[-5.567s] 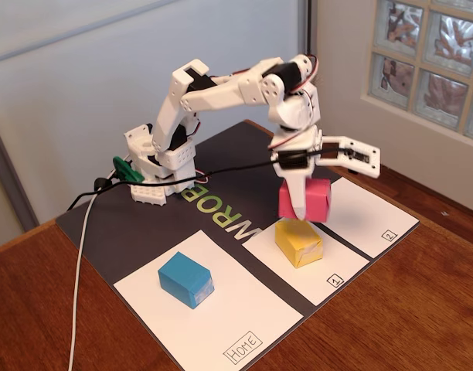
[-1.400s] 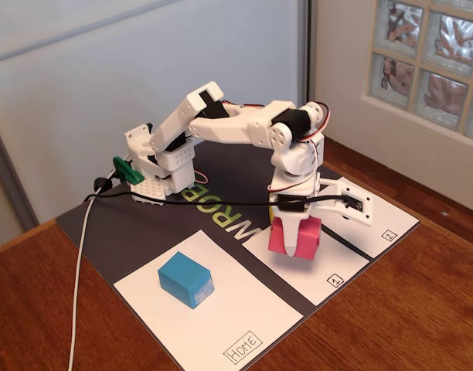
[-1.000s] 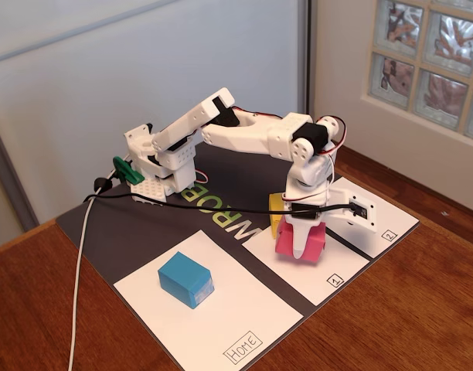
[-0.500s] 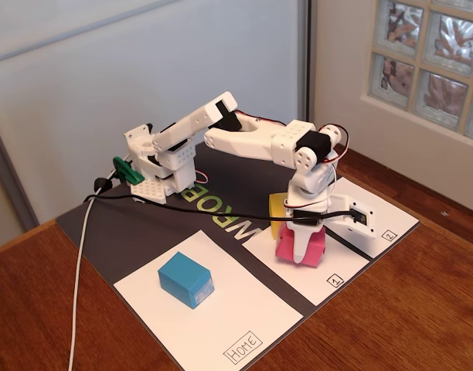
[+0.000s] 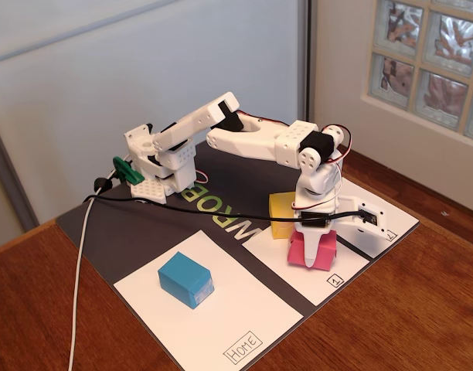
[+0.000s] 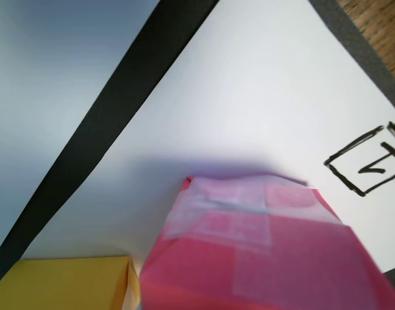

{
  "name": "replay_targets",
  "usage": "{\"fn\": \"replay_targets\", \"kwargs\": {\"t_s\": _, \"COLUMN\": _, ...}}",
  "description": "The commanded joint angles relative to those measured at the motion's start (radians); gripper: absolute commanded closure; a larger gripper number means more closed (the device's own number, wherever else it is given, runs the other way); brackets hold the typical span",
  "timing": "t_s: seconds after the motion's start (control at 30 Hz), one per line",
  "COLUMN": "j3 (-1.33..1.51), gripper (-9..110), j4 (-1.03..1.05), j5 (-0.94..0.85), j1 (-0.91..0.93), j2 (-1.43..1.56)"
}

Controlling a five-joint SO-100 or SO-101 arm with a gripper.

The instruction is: Move box red to zone 1

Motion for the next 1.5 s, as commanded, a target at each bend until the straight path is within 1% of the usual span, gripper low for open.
{"fn": "replay_targets", "kwargs": {"t_s": 0.0, "j3": -0.044, "gripper": 97, "j4": -0.015, "j5": 0.008, "j1": -0.017, "j2": 0.006}}
{"fn": "replay_targets", "kwargs": {"t_s": 0.03, "j3": -0.044, "gripper": 96, "j4": -0.015, "j5": 0.009, "j1": -0.018, "j2": 0.006}}
{"fn": "replay_targets", "kwargs": {"t_s": 0.07, "j3": -0.044, "gripper": 92, "j4": -0.017, "j5": 0.012, "j1": -0.018, "j2": 0.006}}
{"fn": "replay_targets", "kwargs": {"t_s": 0.17, "j3": -0.044, "gripper": 66, "j4": -0.017, "j5": 0.017, "j1": -0.025, "j2": 0.005}}
{"fn": "replay_targets", "kwargs": {"t_s": 0.2, "j3": -0.044, "gripper": 61, "j4": -0.017, "j5": 0.018, "j1": -0.026, "j2": 0.005}}
{"fn": "replay_targets", "kwargs": {"t_s": 0.27, "j3": -0.044, "gripper": 55, "j4": -0.017, "j5": 0.021, "j1": -0.028, "j2": 0.008}}
{"fn": "replay_targets", "kwargs": {"t_s": 0.37, "j3": -0.044, "gripper": 50, "j4": -0.017, "j5": 0.026, "j1": -0.029, "j2": 0.012}}
{"fn": "replay_targets", "kwargs": {"t_s": 0.7, "j3": -0.044, "gripper": 53, "j4": 0.0, "j5": 0.049, "j1": -0.034, "j2": 0.084}}
{"fn": "replay_targets", "kwargs": {"t_s": 0.83, "j3": -0.044, "gripper": 61, "j4": 0.017, "j5": 0.075, "j1": -0.043, "j2": 0.169}}
{"fn": "replay_targets", "kwargs": {"t_s": 1.2, "j3": -0.044, "gripper": 64, "j4": 0.135, "j5": 0.123, "j1": -0.064, "j2": 0.436}}
{"fn": "replay_targets", "kwargs": {"t_s": 1.3, "j3": -0.044, "gripper": 71, "j4": 0.204, "j5": 0.132, "j1": -0.055, "j2": 0.515}}
{"fn": "replay_targets", "kwargs": {"t_s": 1.47, "j3": -0.044, "gripper": 91, "j4": 0.351, "j5": 0.135, "j1": -0.028, "j2": 0.655}}
